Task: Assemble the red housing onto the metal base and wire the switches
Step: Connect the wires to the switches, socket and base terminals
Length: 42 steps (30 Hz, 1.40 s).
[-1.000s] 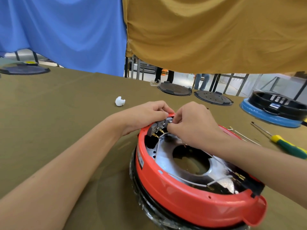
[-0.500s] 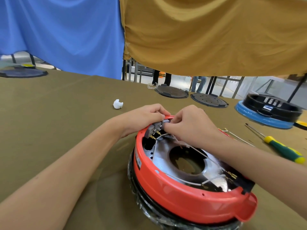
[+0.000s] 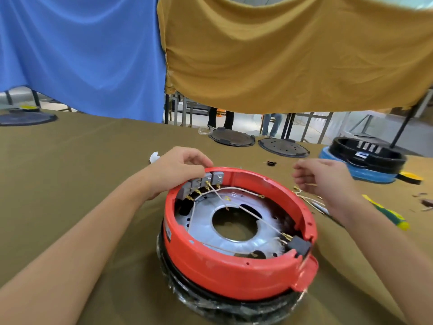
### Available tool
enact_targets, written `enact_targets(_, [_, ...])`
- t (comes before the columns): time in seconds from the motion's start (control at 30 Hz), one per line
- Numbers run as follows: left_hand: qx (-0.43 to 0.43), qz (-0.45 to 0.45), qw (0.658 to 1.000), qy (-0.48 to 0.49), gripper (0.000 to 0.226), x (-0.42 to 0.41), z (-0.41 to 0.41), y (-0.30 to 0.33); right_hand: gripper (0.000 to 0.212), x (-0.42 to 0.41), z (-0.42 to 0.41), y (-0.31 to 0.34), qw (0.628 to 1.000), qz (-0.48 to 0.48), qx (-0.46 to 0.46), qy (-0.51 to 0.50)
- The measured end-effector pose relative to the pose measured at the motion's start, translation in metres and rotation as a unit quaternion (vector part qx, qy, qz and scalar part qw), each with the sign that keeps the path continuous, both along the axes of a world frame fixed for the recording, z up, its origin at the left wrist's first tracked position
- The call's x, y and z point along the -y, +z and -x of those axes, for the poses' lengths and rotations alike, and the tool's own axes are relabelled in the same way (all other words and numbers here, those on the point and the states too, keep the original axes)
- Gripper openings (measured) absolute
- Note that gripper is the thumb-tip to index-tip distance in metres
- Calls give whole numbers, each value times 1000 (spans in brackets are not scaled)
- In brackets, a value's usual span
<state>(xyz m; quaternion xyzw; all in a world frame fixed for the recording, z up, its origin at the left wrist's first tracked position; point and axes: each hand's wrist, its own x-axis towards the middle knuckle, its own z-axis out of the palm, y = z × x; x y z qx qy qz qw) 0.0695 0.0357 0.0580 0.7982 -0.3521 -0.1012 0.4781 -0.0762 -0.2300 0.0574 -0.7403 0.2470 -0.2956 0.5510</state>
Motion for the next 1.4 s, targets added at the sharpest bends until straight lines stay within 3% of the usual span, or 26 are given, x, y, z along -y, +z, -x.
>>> enact_targets(0.17, [-8, 8, 999, 35, 23, -7, -9, -3, 13, 19, 5, -24, 994, 41, 43, -87])
enact_targets(0.27, [-48, 4, 999, 25, 25, -8, -11, -7, 14, 30, 5, -29, 994, 19, 17, -109])
enact_targets(0.33, [-69, 22, 997, 26, 22, -6, -9, -8, 13, 35, 5, -33, 994, 29, -28, -97])
enact_targets(0.4, [-87, 39, 995, 32, 29, -3, -6, -9, 8, 36, 5, -36, 987, 105, -110, -55])
enact_targets(0.5, [-95, 48, 994, 38, 22, 0, -3, -10, 13, 30, 2, -38, 924, 278, -262, -3])
enact_targets(0.57, [-100, 45, 993, 41, 25, 0, -3, -10, 15, 24, 0, -37, 906, 309, -290, 4])
enact_targets(0.7, [-110, 45, 992, 46, 27, 2, 0, -10, 11, 25, 2, -35, 899, 314, -303, 27])
enact_targets(0.87, [-120, 47, 990, 49, 27, 2, -1, -10, 11, 30, 7, -31, 941, 285, -184, 3])
enact_targets(1.03, [-124, 43, 990, 49, 27, 3, -2, -11, 19, 25, 6, -33, 955, 228, -176, 63])
enact_targets(1.2, [-129, 45, 989, 49, 27, 4, -2, -11, 15, 44, 12, -27, 931, 298, -186, -102])
enact_targets(1.4, [-135, 47, 989, 45, 27, 5, 0, -10, 18, 44, 6, -36, 885, 327, -324, -64])
